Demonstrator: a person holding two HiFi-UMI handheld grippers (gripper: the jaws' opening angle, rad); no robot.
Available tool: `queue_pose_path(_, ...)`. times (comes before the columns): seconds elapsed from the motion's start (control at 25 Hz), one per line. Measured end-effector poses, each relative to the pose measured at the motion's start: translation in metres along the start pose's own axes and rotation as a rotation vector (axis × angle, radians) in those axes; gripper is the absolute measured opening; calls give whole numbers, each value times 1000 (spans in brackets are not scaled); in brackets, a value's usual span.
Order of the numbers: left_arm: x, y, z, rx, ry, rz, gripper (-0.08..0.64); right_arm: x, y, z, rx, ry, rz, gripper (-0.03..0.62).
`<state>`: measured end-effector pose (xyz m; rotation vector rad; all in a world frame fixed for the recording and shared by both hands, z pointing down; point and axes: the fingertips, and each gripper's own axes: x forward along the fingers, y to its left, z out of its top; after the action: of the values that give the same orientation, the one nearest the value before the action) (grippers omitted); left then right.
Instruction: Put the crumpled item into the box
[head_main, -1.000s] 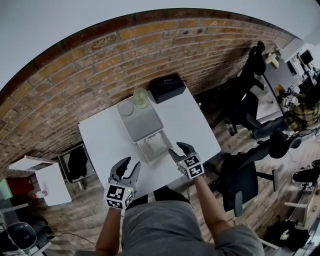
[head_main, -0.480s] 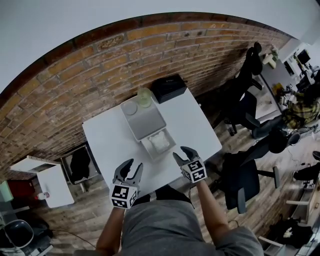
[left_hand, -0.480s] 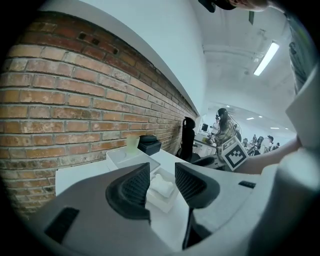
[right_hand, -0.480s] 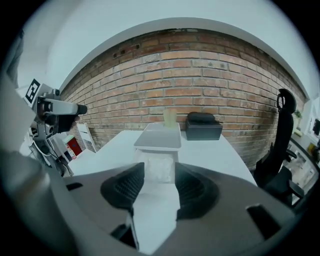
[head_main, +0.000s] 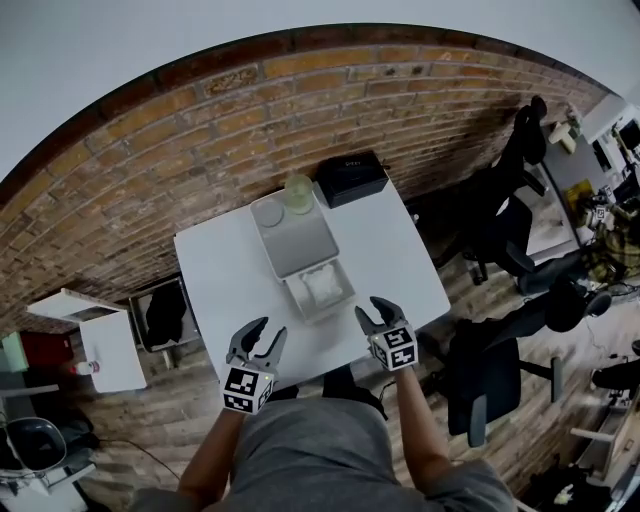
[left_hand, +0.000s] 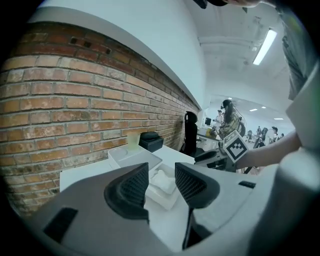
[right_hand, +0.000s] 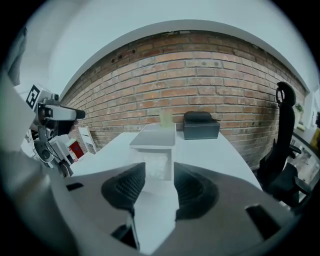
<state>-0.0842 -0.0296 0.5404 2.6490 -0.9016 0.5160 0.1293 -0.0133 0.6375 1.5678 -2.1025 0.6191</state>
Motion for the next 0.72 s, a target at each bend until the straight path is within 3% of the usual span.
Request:
queue_pose_path(0.2, 26, -10, -8, -100, -13, 76, 155, 10, -16, 1, -52, -13, 68, 187)
queue_pose_path(0.44, 44, -31, -30, -98, 28, 161, 155, 17, -20, -9, -70, 3, 167, 187)
queue_pose_path(0.72, 64, -46, -72, -161, 77, 256, 155, 27, -17, -22, -97, 37, 271, 187)
